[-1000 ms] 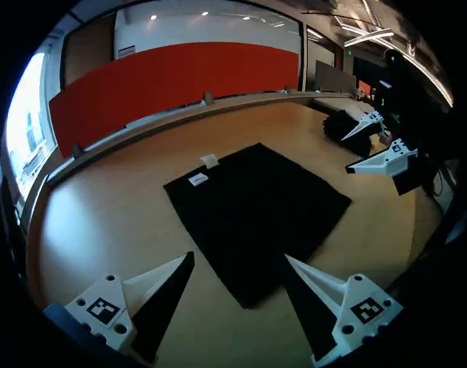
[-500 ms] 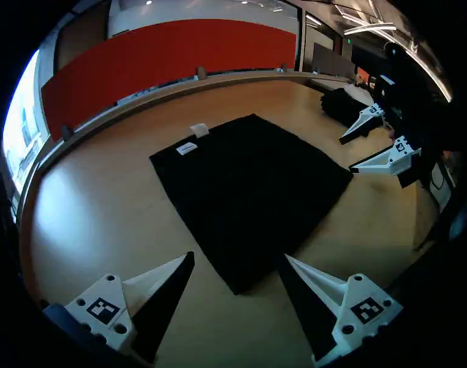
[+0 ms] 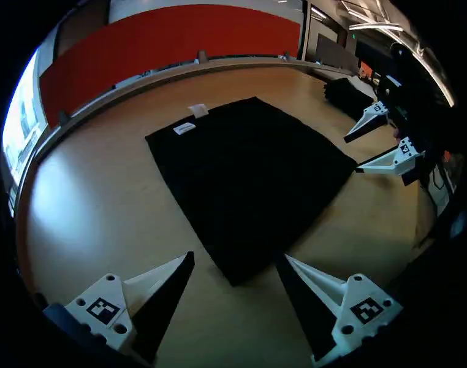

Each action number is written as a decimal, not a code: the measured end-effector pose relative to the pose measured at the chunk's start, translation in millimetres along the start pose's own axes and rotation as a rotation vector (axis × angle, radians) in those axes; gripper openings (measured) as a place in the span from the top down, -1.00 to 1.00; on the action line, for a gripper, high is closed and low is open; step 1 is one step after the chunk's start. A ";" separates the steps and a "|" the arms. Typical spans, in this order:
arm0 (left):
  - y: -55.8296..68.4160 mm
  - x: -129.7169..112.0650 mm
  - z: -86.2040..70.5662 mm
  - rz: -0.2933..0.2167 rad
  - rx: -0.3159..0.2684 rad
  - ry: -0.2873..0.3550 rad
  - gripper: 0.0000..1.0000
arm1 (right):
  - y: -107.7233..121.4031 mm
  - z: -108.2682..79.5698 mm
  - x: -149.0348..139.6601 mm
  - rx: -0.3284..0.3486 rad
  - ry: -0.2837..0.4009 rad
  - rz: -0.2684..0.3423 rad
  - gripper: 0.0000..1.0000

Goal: Fold towel

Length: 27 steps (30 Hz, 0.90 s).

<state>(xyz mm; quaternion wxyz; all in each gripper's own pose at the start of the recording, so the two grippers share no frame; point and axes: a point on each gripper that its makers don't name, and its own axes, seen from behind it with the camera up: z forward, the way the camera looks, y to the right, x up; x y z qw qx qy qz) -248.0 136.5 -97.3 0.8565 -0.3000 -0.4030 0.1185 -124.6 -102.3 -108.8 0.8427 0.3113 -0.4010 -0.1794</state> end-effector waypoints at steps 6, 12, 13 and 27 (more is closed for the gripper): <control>0.9 -9.7 4.7 0.001 -0.001 -0.041 -0.96 | -2.2 0.9 -3.5 0.015 -0.011 0.001 -0.95; 1.7 -11.2 6.0 0.024 0.005 -0.055 -0.95 | -5.5 2.5 -9.3 0.032 -0.030 -0.002 -0.87; 1.6 -11.5 6.2 0.026 0.006 -0.058 -0.94 | -6.6 2.8 -9.3 0.037 -0.031 0.000 -0.82; 0.5 -12.7 6.7 0.026 0.022 -0.072 -0.63 | -7.2 3.1 -11.6 0.057 -0.044 0.037 -0.08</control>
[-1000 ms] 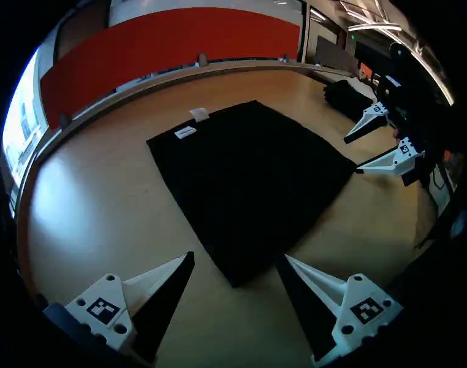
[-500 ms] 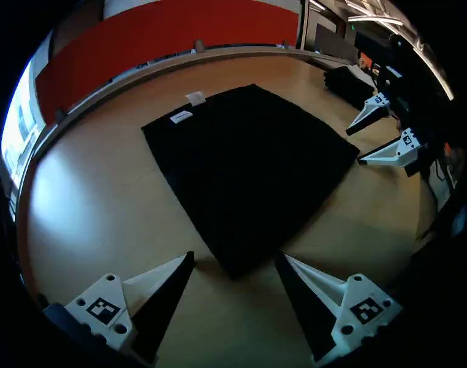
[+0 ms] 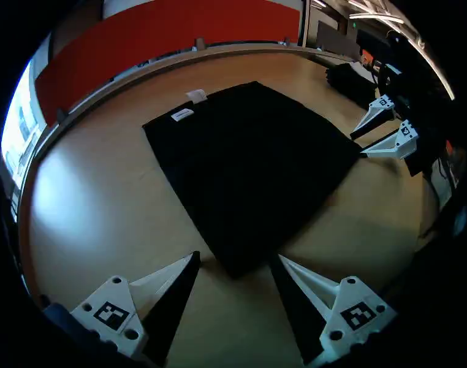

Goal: Fold towel

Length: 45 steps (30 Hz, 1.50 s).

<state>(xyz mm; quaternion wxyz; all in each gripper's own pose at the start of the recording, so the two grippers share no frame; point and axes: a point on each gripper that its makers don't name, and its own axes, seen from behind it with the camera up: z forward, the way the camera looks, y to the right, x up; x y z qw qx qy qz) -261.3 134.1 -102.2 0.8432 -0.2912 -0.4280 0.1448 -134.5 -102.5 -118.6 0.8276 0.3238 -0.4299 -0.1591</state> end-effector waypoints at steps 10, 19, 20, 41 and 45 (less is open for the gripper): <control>4.1 0.5 0.9 0.005 -0.001 -0.008 -0.48 | -1.0 0.9 1.3 0.006 -0.005 -0.023 0.09; 6.7 0.6 1.5 0.017 -0.010 -0.014 -0.17 | -4.8 1.5 1.5 0.027 -0.011 -0.037 0.40; 7.2 1.1 1.7 0.019 -0.010 -0.014 0.04 | -5.6 1.5 1.6 0.029 -0.012 -0.040 0.45; 9.1 5.2 -1.0 -0.020 -0.004 -0.029 0.74 | -7.3 -11.5 15.3 0.018 0.031 0.012 0.67; 11.0 9.4 -5.9 -0.028 -0.003 -0.022 0.74 | -4.6 -19.5 22.4 0.010 0.051 0.019 0.67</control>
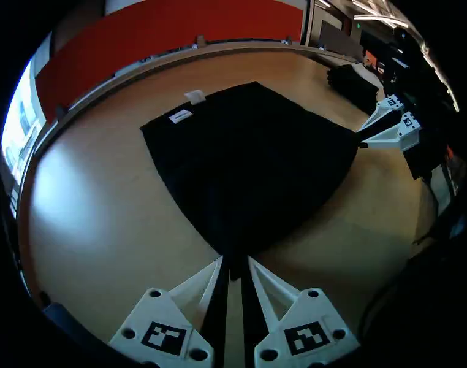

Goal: Fold towel

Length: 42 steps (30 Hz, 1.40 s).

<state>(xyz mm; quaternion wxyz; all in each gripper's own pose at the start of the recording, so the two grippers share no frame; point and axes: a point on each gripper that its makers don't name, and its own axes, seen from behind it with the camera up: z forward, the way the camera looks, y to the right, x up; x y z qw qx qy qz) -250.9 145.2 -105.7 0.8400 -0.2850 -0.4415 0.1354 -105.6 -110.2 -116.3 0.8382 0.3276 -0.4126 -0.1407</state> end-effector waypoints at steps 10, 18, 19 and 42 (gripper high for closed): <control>1.8 18.0 -29.2 -0.045 0.007 0.032 0.74 | -0.1 -26.8 18.8 -0.006 0.041 -0.002 0.67; 6.0 30.5 -56.4 -0.085 0.007 0.053 0.74 | -6.2 -50.8 27.4 -0.006 0.047 -0.022 0.67; 6.8 31.7 -59.5 -0.088 0.006 0.055 0.74 | -6.8 -53.4 28.1 -0.006 0.048 -0.023 0.67; 23.8 47.2 -105.9 -0.133 -0.038 0.065 0.74 | -18.8 -103.1 47.4 0.001 0.064 -0.031 0.67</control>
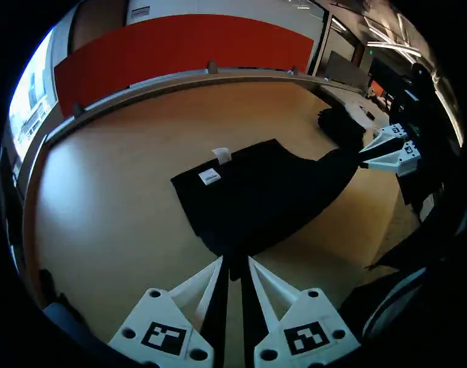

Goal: Fold towel

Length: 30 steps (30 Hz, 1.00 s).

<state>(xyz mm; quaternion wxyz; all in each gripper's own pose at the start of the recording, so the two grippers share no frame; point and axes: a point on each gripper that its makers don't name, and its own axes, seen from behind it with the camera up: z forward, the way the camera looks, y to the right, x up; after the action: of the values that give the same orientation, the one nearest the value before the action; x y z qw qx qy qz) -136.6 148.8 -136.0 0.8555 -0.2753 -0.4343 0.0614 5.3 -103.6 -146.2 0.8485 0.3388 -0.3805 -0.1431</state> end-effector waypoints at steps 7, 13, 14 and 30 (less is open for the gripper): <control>2.3 1.3 -6.6 -0.003 -0.005 0.001 0.74 | -6.6 -8.8 0.8 0.010 -0.009 -0.007 0.67; 1.9 2.3 -8.6 -0.007 -0.006 0.004 0.74 | -10.7 -11.4 -0.6 0.017 -0.015 -0.008 0.67; 1.6 2.9 -8.9 -0.008 -0.006 0.006 0.74 | -11.0 -11.6 -0.6 0.017 -0.014 -0.008 0.67; -6.3 13.9 -0.5 -0.020 0.003 0.016 0.74 | -0.4 -2.0 3.2 0.008 -0.026 -0.018 0.67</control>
<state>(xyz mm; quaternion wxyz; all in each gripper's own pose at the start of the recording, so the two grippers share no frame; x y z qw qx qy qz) -128.5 148.0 -123.1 0.8599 -0.2702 -0.4300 0.0515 8.9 -104.5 -145.7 0.8408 0.3438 -0.3890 -0.1535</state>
